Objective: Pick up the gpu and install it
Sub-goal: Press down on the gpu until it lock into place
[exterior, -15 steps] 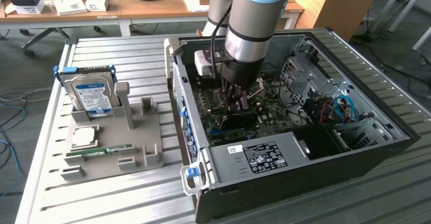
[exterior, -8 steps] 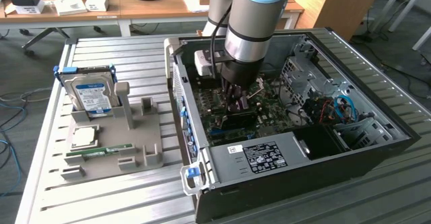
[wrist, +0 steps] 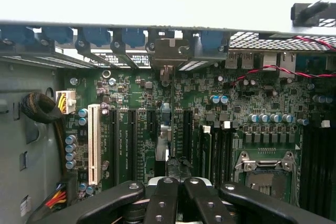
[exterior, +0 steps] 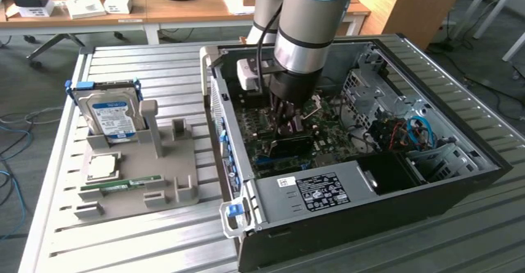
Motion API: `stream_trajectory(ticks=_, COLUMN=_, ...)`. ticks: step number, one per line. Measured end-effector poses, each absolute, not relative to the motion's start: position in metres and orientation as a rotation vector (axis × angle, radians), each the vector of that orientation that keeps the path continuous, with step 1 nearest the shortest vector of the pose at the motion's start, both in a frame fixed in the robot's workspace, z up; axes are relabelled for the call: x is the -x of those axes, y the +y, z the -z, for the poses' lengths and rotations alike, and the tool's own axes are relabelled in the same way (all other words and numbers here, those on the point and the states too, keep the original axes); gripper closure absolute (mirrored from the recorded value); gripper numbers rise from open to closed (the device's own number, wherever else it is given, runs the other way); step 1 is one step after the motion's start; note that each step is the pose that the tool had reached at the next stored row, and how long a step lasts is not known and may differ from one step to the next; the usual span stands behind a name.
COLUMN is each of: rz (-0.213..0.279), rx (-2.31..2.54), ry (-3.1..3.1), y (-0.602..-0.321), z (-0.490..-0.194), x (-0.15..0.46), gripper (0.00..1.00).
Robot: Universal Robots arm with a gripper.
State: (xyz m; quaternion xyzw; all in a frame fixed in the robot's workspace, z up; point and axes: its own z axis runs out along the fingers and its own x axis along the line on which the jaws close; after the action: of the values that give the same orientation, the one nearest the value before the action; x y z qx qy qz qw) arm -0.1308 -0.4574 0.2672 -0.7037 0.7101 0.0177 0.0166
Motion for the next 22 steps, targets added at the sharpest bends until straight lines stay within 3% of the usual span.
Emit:
stream_trajectory(ticks=18, rz=-0.075, rx=2.196, ry=2.217, y=-0.457, z=-0.281, x=0.131, gripper=0.89)
stream_trajectory(ticks=22, rz=-0.11, rx=2.21, ry=2.233, y=-0.457, z=-0.284, x=0.13, gripper=0.89)
